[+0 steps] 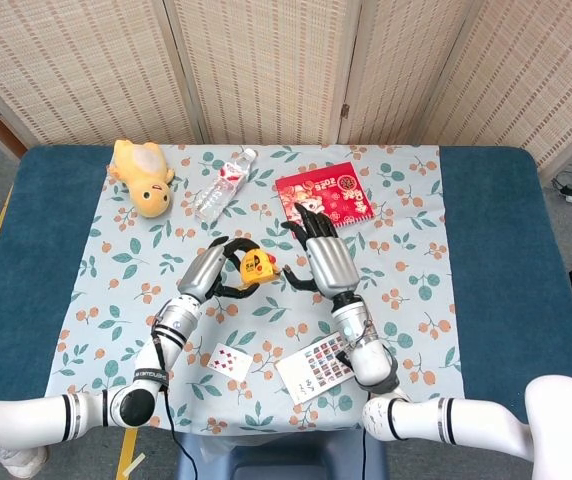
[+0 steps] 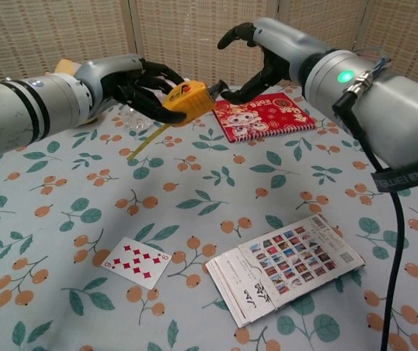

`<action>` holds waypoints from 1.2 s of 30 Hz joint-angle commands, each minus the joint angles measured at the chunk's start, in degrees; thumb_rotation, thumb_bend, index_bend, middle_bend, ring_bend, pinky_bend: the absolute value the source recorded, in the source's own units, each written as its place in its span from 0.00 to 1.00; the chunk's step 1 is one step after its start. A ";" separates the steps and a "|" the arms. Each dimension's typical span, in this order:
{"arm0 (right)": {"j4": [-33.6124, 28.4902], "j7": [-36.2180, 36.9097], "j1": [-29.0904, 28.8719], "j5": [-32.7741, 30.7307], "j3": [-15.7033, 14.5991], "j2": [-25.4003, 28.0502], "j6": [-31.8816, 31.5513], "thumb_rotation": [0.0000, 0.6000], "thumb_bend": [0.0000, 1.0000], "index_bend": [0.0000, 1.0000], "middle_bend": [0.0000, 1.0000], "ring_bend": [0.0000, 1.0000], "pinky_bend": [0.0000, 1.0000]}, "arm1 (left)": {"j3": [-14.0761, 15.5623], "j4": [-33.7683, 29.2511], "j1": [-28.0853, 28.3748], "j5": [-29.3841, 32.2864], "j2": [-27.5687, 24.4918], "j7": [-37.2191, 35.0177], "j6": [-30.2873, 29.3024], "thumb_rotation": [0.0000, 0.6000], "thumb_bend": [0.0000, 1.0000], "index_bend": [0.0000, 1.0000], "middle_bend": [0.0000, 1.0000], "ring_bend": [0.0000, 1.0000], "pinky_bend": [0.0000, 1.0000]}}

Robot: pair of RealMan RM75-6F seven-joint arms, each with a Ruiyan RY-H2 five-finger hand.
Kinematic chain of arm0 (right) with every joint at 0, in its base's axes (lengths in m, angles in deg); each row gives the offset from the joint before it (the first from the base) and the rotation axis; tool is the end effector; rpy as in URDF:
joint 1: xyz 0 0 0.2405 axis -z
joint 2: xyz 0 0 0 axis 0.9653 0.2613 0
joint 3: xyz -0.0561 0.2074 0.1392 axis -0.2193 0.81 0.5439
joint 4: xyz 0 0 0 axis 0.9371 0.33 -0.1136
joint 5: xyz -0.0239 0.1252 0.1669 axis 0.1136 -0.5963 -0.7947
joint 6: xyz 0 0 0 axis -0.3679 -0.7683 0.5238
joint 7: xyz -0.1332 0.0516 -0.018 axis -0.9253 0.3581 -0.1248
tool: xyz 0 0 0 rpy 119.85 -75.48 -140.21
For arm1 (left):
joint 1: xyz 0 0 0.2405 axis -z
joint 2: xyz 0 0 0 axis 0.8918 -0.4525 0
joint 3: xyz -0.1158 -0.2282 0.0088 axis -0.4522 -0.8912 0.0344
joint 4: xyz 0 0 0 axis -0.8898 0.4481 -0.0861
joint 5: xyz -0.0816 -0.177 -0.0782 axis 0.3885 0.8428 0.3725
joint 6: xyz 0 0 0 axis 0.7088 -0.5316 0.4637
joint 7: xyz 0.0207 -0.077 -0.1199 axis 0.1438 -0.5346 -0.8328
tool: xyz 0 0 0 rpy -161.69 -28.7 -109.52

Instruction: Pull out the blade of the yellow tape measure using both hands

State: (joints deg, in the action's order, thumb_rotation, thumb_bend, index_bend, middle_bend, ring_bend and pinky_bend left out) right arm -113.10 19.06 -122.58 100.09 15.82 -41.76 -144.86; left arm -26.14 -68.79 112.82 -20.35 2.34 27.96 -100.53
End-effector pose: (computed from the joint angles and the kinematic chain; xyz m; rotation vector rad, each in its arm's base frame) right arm -0.0446 -0.3505 -0.0120 1.5487 -1.1707 1.2789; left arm -0.0685 0.3670 -0.0068 -1.5067 -1.6025 -1.3300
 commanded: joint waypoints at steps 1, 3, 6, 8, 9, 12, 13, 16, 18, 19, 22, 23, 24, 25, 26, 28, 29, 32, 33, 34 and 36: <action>-0.52 -0.55 -0.38 -0.97 0.19 0.23 0.43 1.00 0.45 0.34 0.02 0.00 0.00 | -0.07 0.01 -0.06 -0.02 -0.03 0.00 0.03 1.00 0.43 0.60 0.53 0.49 0.09; -0.58 -0.53 -0.59 -1.05 0.27 0.19 0.36 1.00 0.45 0.36 0.03 0.01 0.00 | -0.08 0.01 -0.12 0.00 -0.08 0.07 0.06 1.00 0.43 0.60 0.53 0.49 0.09; -0.60 0.38 -0.73 -0.55 0.30 0.11 0.44 1.00 0.45 0.36 0.03 0.01 0.00 | -0.01 -0.02 -0.19 0.07 -0.13 0.21 0.19 1.00 0.43 0.60 0.53 0.49 0.09; -0.64 0.79 -0.88 -0.33 0.23 0.12 0.66 1.00 0.45 0.36 0.03 0.00 0.00 | 0.01 0.04 -0.15 0.17 -0.11 0.35 0.34 1.00 0.43 0.60 0.53 0.49 0.09; -0.64 0.84 -0.98 -0.34 0.21 0.09 0.74 1.00 0.46 0.36 0.03 0.00 0.00 | -0.01 0.06 -0.12 0.23 -0.08 0.40 0.41 1.00 0.43 0.60 0.53 0.49 0.09; -0.81 0.85 -1.28 -0.52 0.11 -0.02 0.94 1.00 0.45 0.36 0.03 0.00 0.00 | 0.00 0.11 -0.03 0.26 0.04 0.65 0.45 1.00 0.43 0.60 0.53 0.49 0.09; -0.84 0.78 -1.37 -0.59 0.09 -0.03 0.97 1.00 0.46 0.36 0.03 0.00 0.00 | 0.03 0.15 -0.01 0.24 0.07 0.75 0.46 1.00 0.43 0.60 0.53 0.49 0.09; -1.14 0.75 -1.65 -0.98 0.16 -0.04 1.08 1.00 0.46 0.36 0.04 0.00 0.00 | 0.10 0.44 0.05 0.32 0.25 1.04 0.46 1.00 0.43 0.60 0.53 0.49 0.09; -1.44 0.78 -1.78 -1.24 0.17 0.01 1.23 1.00 0.46 0.36 0.05 0.01 0.00 | 0.06 0.67 0.10 0.52 0.37 1.07 0.58 1.00 0.43 0.60 0.53 0.49 0.09; -1.64 0.79 -1.85 -1.35 0.10 0.06 1.35 1.00 0.46 0.37 0.05 0.01 0.00 | 0.04 0.82 0.14 0.61 0.46 1.13 0.62 1.00 0.43 0.60 0.53 0.49 0.09; -1.91 0.70 -2.03 -1.44 -0.09 0.07 1.41 1.00 0.46 0.38 0.06 0.02 0.00 | 0.04 1.06 0.21 0.69 0.64 1.28 0.67 1.00 0.43 0.60 0.53 0.49 0.09; -1.99 0.68 -2.08 -1.43 -0.14 0.05 1.39 1.00 0.46 0.38 0.06 0.02 0.00 | 0.05 1.11 0.23 0.71 0.68 1.33 0.70 1.00 0.43 0.60 0.53 0.49 0.09; -2.07 0.73 -2.14 -1.45 -0.16 0.02 1.34 1.00 0.46 0.38 0.06 0.02 0.00 | 0.09 1.17 0.25 0.73 0.73 1.41 0.75 1.00 0.43 0.60 0.53 0.49 0.09; -2.07 0.74 -2.19 -1.48 -0.15 -0.03 1.26 1.00 0.47 0.39 0.07 0.02 0.00 | 0.11 1.22 0.26 0.75 0.76 1.46 0.78 1.00 0.43 0.60 0.53 0.49 0.09; -2.03 0.72 -2.25 -1.52 -0.15 -0.10 1.14 1.00 0.49 0.41 0.07 0.02 0.00 | 0.10 1.28 0.27 0.77 0.81 1.49 0.80 1.00 0.43 0.60 0.53 0.49 0.09; -1.84 0.57 -2.37 -1.86 -0.11 -0.21 0.97 1.00 0.51 0.43 0.09 0.03 0.00 | 0.09 1.36 0.24 0.78 0.87 1.50 0.79 1.00 0.43 0.60 0.53 0.49 0.09; -1.80 0.53 -2.41 -2.06 -0.09 -0.22 0.97 1.00 0.52 0.45 0.09 0.04 0.00 | 0.11 1.39 0.22 0.75 0.89 1.52 0.78 1.00 0.43 0.60 0.53 0.49 0.09; -1.73 0.28 -2.57 -2.56 -0.03 -0.22 0.84 1.00 0.56 0.51 0.13 0.06 0.00 | 0.18 1.53 0.16 0.74 0.99 1.54 0.82 1.00 0.43 0.60 0.53 0.49 0.09; -1.75 0.21 -2.60 -2.64 -0.03 -0.21 0.78 1.00 0.57 0.53 0.15 0.07 0.00 | 0.19 1.60 0.16 0.76 1.01 1.55 0.87 1.00 0.43 0.60 0.53 0.49 0.09; -1.76 0.17 -2.62 -2.68 -0.05 -0.19 0.71 1.00 0.58 0.55 0.15 0.07 0.00 | 0.21 1.67 0.15 0.75 1.04 1.57 0.88 1.00 0.43 0.60 0.53 0.49 0.09; -1.86 0.15 -2.58 -2.76 -0.11 -0.07 0.56 1.00 0.60 0.58 0.18 0.09 0.00 | 0.24 1.87 0.11 0.71 1.12 1.58 0.89 1.00 0.43 0.60 0.53 0.49 0.09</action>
State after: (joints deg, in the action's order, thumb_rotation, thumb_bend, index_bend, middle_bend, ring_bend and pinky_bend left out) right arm -114.94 19.22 -125.17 97.35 15.73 -41.84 -144.28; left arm -25.90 -66.93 112.93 -19.63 3.45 29.54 -99.64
